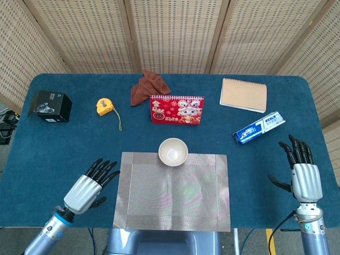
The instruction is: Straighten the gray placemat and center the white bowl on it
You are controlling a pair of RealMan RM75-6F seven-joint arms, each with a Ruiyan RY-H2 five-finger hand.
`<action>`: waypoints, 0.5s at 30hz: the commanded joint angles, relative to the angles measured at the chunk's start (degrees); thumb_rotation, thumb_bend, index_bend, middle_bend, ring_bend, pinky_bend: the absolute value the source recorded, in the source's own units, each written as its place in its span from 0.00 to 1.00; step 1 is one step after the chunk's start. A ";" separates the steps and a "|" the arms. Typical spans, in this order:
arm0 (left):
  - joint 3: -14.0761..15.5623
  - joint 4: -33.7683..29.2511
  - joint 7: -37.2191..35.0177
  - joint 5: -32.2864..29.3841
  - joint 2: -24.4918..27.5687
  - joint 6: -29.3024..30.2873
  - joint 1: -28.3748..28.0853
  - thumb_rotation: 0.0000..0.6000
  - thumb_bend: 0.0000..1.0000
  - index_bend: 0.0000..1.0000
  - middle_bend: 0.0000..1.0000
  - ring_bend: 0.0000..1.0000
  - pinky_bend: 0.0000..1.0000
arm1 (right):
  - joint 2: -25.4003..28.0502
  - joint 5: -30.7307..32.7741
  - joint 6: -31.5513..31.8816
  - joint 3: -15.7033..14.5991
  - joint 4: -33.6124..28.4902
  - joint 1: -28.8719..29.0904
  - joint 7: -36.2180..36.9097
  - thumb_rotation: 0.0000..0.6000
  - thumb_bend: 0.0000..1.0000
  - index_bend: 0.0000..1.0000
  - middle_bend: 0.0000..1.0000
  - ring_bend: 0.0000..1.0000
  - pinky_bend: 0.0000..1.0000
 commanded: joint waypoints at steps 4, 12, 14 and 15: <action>-8.56 1.71 3.49 -7.76 -2.84 -7.49 -5.77 1.00 0.19 0.21 0.00 0.00 0.00 | 0.27 0.16 -0.01 0.14 -0.12 -0.04 0.54 1.00 0.17 0.19 0.00 0.00 0.00; -16.47 8.21 9.00 -18.45 -11.25 -16.77 -13.36 1.00 0.20 0.28 0.00 0.00 0.00 | 0.94 0.84 -0.72 0.42 -0.26 0.08 2.12 1.00 0.17 0.19 0.00 0.00 0.00; -17.46 9.85 10.62 -20.37 -13.19 -18.32 -14.95 1.00 0.20 0.29 0.00 0.00 0.00 | 1.09 1.04 -0.93 0.50 -0.27 0.13 2.49 1.00 0.17 0.19 0.00 0.00 0.00; -17.73 10.36 11.12 -20.96 -13.82 -18.84 -15.49 1.00 0.20 0.30 0.00 0.00 0.00 | 1.13 1.10 -0.98 0.53 -0.28 0.14 2.62 1.00 0.17 0.19 0.00 0.00 0.00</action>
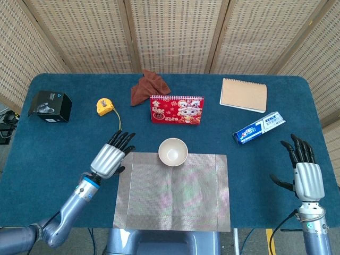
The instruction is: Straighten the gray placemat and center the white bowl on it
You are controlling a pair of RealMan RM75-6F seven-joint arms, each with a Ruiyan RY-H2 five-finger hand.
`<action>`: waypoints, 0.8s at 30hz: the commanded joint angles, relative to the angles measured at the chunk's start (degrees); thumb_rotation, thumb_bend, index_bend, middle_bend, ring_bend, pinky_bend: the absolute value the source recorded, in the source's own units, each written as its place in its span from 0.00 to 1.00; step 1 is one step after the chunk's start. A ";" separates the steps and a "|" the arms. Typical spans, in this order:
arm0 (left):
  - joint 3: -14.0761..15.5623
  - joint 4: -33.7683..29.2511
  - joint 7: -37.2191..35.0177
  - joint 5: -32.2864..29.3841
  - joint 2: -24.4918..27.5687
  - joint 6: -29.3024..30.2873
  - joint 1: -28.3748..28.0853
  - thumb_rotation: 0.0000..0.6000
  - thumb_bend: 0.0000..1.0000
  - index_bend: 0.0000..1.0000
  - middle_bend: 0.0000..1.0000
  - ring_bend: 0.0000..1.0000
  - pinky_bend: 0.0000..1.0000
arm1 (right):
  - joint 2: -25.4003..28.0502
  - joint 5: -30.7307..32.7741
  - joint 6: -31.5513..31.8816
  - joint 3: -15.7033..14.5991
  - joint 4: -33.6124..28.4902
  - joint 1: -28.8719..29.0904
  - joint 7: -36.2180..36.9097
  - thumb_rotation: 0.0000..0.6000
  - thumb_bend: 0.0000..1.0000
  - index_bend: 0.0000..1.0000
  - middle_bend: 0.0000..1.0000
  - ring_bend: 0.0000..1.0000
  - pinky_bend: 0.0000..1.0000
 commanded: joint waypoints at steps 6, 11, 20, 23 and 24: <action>-3.79 6.39 5.86 -6.87 -8.51 -6.00 -7.04 1.00 0.20 0.32 0.00 0.00 0.00 | 0.50 0.42 -0.53 0.14 -0.12 0.08 1.22 1.00 0.17 0.19 0.00 0.00 0.00; -4.37 8.67 8.53 -8.36 -12.36 -7.07 -10.17 1.00 0.22 0.33 0.00 0.00 0.00 | 0.83 1.02 -1.23 0.32 -0.03 0.25 2.20 1.00 0.17 0.19 0.00 0.00 0.00; -4.70 13.17 11.74 -12.54 -17.41 -9.20 -14.17 1.00 0.24 0.39 0.00 0.00 0.00 | 1.52 1.41 -1.60 0.57 -0.35 0.29 3.84 1.00 0.17 0.19 0.00 0.00 0.00; -4.67 14.92 12.62 -13.71 -18.91 -9.44 -15.23 1.00 0.24 0.40 0.00 0.00 0.00 | 1.73 1.52 -1.71 0.63 -0.42 0.30 4.28 1.00 0.17 0.19 0.00 0.00 0.00; -4.68 15.40 12.79 -14.04 -19.33 -9.52 -15.54 1.00 0.24 0.41 0.00 0.00 0.00 | 1.78 1.57 -1.78 0.64 -0.43 0.31 4.38 1.00 0.17 0.19 0.00 0.00 0.00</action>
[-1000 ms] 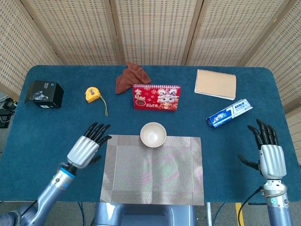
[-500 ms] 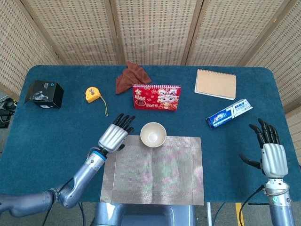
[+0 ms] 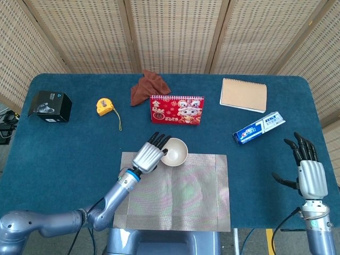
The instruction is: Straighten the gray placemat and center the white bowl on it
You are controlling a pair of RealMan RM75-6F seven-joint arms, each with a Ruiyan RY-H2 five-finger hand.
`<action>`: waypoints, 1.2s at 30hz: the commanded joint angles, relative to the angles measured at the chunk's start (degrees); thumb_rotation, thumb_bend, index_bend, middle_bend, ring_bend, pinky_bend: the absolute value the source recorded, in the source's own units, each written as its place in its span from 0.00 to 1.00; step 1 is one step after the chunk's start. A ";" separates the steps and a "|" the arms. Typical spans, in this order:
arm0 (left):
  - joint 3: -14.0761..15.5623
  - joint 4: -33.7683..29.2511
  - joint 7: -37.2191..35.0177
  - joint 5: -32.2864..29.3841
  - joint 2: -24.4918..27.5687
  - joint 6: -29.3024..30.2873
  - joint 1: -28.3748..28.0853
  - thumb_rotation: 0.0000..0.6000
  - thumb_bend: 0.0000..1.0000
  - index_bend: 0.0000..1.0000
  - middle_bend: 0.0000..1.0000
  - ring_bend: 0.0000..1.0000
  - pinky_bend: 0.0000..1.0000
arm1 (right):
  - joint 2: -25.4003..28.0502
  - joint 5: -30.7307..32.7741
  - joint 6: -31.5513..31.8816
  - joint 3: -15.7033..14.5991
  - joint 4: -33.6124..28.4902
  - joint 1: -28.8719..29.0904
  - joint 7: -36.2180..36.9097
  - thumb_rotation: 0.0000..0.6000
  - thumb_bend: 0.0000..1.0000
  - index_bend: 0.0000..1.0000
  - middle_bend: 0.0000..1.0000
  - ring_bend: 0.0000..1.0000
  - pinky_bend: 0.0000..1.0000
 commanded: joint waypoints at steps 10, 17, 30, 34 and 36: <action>-0.79 7.17 -0.22 -2.35 -5.92 -0.60 -4.20 1.00 0.35 0.53 0.00 0.00 0.00 | 0.43 0.38 -0.69 0.02 -0.10 0.15 1.00 1.00 0.17 0.18 0.00 0.00 0.00; -0.12 8.72 -0.73 -1.75 -6.95 0.08 -4.75 1.00 0.57 0.65 0.00 0.00 0.00 | 0.68 0.53 -0.75 0.20 -0.20 0.19 1.57 1.00 0.17 0.19 0.00 0.00 0.00; 3.59 2.28 -3.51 2.98 -2.69 5.93 -1.46 1.00 0.58 0.69 0.00 0.00 0.00 | 0.38 -0.25 -0.69 -0.33 -0.40 0.28 0.92 1.00 0.17 0.19 0.00 0.00 0.00; 5.39 -0.64 -4.78 5.16 -0.35 8.00 0.24 1.00 0.58 0.71 0.00 0.00 0.00 | 0.18 -0.54 -0.43 -0.49 -0.49 0.23 0.46 1.00 0.17 0.19 0.00 0.00 0.00; 6.03 -1.70 -5.12 5.80 0.44 8.54 0.81 1.00 0.58 0.71 0.00 0.00 0.00 | 0.08 -0.62 -0.37 -0.56 -0.51 0.22 0.28 1.00 0.17 0.19 0.00 0.00 0.00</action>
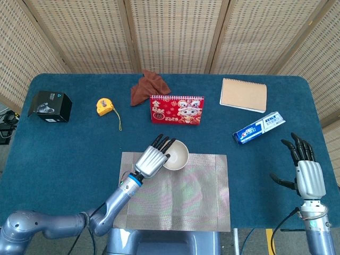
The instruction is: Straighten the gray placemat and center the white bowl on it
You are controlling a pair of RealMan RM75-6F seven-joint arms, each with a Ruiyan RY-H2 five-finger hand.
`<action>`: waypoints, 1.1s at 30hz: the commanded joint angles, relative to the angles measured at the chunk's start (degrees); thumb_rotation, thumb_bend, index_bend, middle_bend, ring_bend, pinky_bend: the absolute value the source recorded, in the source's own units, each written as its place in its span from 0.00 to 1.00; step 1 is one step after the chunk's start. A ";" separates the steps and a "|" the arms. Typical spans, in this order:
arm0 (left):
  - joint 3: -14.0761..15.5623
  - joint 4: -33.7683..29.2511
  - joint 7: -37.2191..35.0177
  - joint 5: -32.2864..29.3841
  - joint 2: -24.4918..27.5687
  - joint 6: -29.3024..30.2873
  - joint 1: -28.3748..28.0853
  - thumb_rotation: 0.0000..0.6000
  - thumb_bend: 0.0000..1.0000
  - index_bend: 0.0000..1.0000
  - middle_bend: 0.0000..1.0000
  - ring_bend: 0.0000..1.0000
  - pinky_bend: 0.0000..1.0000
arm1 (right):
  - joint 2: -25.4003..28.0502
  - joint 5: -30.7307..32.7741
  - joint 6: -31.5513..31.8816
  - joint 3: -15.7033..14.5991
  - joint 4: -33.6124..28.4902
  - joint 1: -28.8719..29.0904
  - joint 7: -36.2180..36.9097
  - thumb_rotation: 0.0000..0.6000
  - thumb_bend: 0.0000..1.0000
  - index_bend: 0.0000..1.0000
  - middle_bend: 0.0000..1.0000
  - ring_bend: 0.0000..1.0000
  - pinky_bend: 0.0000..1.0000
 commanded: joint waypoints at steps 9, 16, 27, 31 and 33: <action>5.60 -6.38 -2.36 6.01 3.30 2.89 3.29 1.00 0.58 0.71 0.00 0.00 0.00 | -0.71 -0.77 0.19 -0.71 -0.14 -0.04 -1.62 1.00 0.17 0.19 0.00 0.00 0.00; 8.08 -8.31 -3.07 9.28 2.96 3.35 4.30 1.00 0.58 0.71 0.00 0.00 0.00 | -1.09 -0.90 0.25 -0.92 -0.13 -0.05 -2.45 1.00 0.17 0.19 0.00 0.00 0.00; 9.32 -8.15 -3.03 10.01 1.83 1.70 5.49 1.00 0.58 0.70 0.00 0.00 0.00 | -0.76 -1.00 0.41 -0.87 -0.41 -0.13 -1.99 1.00 0.17 0.19 0.00 0.00 0.00; 9.54 -8.24 -2.77 10.20 1.82 1.34 5.76 1.00 0.57 0.68 0.00 0.00 0.00 | -0.72 -1.02 0.40 -0.91 -0.48 -0.14 -1.99 1.00 0.17 0.19 0.00 0.00 0.00; 9.76 -8.36 -2.68 10.27 1.82 1.12 6.04 1.00 0.56 0.67 0.00 0.00 0.00 | -0.69 -1.03 0.39 -0.94 -0.52 -0.16 -2.00 1.00 0.17 0.18 0.00 0.00 0.00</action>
